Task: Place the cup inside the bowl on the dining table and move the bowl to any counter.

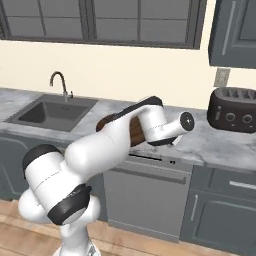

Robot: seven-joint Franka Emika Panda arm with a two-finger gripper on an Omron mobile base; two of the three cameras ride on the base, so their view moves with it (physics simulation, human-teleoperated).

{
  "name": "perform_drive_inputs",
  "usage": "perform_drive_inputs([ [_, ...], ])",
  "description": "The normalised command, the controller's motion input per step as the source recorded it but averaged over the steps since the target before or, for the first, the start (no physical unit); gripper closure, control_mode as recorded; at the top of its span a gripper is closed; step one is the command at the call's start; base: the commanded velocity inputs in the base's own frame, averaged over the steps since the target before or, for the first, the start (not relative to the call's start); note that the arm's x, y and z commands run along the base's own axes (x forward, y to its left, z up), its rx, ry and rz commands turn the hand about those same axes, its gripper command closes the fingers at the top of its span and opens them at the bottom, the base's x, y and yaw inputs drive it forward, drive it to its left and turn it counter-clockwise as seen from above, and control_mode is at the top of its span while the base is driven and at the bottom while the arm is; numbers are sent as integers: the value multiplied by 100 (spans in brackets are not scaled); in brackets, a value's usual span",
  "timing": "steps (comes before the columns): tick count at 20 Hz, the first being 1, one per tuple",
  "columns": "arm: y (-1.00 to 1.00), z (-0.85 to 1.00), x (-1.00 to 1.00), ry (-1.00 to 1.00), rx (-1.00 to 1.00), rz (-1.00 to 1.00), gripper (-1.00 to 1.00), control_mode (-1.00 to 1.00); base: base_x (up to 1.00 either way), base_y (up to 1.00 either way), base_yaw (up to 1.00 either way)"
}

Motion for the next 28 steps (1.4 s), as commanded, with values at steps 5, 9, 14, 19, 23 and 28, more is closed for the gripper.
perform_drive_inputs([
  [5,0,0,0,0,0,0,100,100,74,50,-18],
  [9,0,0,0,0,0,0,100,100,77,30,-17],
  [14,0,0,0,0,0,0,100,100,69,27,-17],
  [19,0,0,0,0,0,0,100,100,0,2,-3],
  [23,0,0,0,0,0,0,100,100,0,0,0],
  [28,0,0,0,0,0,0,100,100,0,0,0],
])
